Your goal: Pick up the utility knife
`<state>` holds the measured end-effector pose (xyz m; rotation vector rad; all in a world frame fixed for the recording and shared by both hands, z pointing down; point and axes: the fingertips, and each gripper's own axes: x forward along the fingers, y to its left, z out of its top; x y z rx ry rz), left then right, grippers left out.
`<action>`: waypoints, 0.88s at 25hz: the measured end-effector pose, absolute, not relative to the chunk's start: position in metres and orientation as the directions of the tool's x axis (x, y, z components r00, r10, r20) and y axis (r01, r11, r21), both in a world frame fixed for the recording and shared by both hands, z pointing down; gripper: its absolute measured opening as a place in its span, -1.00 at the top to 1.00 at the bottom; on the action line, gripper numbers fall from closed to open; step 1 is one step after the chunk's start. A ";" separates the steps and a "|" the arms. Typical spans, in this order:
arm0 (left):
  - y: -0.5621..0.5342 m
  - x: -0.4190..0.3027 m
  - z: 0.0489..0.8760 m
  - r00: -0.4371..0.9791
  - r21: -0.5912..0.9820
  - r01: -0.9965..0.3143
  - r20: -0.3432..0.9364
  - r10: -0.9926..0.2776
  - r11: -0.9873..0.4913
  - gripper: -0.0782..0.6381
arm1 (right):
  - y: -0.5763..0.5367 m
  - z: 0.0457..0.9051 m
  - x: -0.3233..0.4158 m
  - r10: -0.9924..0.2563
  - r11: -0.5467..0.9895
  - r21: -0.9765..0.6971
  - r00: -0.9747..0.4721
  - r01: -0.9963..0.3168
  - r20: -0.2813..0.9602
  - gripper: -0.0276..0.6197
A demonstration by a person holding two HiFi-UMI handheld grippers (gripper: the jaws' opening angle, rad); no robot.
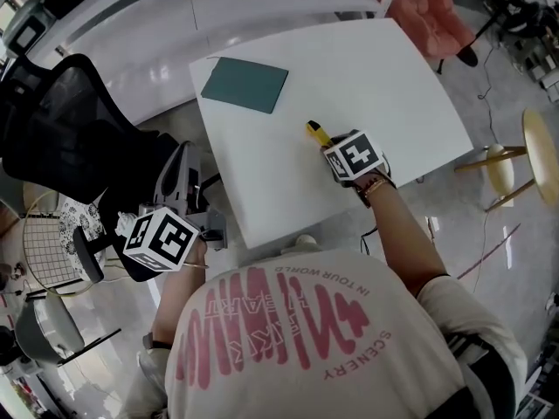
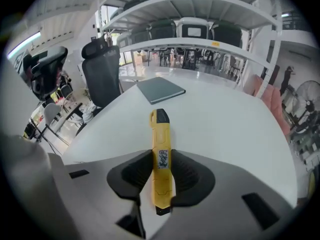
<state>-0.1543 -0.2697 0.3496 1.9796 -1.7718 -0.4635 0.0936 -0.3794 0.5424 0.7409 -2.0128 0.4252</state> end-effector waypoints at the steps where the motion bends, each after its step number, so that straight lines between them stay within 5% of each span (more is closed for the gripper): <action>1: -0.269 -0.156 0.350 0.125 0.530 -0.844 0.051 -0.991 -0.079 0.71 | -0.380 0.537 0.093 -0.368 0.743 0.007 -0.400 -0.669 0.840 0.52; 12: -0.267 -0.159 0.336 0.261 0.538 -0.819 0.039 -0.965 -0.200 0.71 | -0.373 0.457 0.070 -0.670 0.553 -0.017 -0.457 -0.833 0.586 0.52; 22: -0.265 -0.158 0.327 0.356 0.518 -0.804 0.027 -0.934 -0.291 0.71 | -0.342 0.368 0.049 -0.806 0.484 -0.071 -0.475 -0.872 0.353 0.52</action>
